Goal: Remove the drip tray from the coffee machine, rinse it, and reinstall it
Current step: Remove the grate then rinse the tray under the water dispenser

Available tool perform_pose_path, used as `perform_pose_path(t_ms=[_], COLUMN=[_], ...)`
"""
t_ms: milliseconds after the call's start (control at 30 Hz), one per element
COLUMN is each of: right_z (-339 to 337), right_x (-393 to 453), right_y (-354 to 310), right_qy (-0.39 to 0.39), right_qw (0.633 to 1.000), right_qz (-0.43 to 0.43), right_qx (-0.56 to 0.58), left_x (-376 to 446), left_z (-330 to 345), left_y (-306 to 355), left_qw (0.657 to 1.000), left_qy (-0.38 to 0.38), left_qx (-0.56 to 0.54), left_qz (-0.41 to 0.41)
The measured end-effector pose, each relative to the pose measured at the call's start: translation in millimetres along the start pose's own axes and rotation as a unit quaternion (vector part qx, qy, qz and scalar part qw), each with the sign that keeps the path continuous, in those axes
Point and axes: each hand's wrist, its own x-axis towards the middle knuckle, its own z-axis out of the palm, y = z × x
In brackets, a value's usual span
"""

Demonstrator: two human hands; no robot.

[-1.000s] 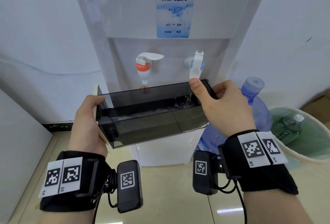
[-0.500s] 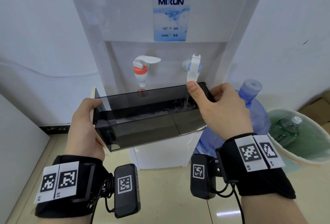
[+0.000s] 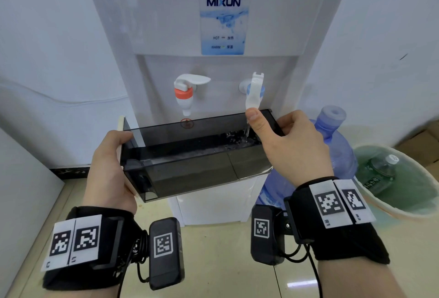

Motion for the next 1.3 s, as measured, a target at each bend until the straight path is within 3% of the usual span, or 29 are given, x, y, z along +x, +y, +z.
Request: perform_pose_path(t_ms=[1300], right_z=[-6], right_x=[3], right_y=[3], right_qy=[0.015], right_qw=[1.000], right_qz=[0.005], right_qx=[-0.003], left_x=[4], left_z=[7], left_y=[-1], left_qw=[1.000], left_qy=[-0.008], left_qx=[0.007], left_qz=[0.006])
